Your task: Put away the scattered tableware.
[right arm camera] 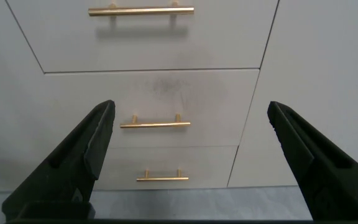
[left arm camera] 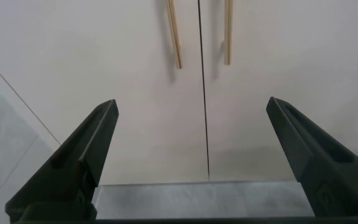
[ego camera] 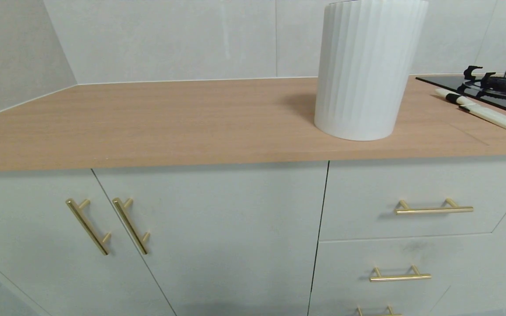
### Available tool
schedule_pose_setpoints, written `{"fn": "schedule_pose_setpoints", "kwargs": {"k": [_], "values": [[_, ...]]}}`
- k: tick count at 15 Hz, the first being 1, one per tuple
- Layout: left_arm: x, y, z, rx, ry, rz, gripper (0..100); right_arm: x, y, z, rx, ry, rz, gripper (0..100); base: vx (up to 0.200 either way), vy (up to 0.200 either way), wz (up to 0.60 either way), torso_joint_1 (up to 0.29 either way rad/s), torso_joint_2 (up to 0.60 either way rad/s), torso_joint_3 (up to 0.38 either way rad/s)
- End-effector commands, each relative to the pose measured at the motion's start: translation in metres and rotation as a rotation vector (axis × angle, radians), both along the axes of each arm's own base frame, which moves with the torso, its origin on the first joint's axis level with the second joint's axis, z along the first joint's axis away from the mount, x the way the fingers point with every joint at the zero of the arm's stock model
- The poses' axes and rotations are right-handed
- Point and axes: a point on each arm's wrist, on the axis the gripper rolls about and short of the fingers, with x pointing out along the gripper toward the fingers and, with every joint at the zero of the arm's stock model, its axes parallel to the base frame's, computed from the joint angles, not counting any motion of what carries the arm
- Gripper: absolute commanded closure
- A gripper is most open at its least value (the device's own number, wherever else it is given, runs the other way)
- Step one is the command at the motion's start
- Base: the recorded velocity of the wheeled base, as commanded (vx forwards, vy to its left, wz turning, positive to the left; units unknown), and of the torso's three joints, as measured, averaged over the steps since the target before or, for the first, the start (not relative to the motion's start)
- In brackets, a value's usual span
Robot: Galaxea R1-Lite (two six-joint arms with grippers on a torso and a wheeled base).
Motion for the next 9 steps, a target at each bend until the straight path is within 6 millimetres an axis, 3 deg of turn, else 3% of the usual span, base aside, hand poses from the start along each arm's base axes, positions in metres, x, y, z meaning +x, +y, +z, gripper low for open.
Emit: {"fn": "schedule_pose_setpoints", "kwargs": {"k": [1,9], "values": [[0.0001,0.0,0.0,0.0,0.001,0.0,0,0.0001,0.0,0.0,-0.001,0.001,0.001,0,0.0,0.0,0.0,0.0,0.0,0.0],[0.0001,0.0,0.0,0.0,0.001,0.002,0,0.0001,0.0,0.0,-0.001,0.001,0.001,0,0.0,-0.2,0.0,0.001,0.0,0.0]]}}
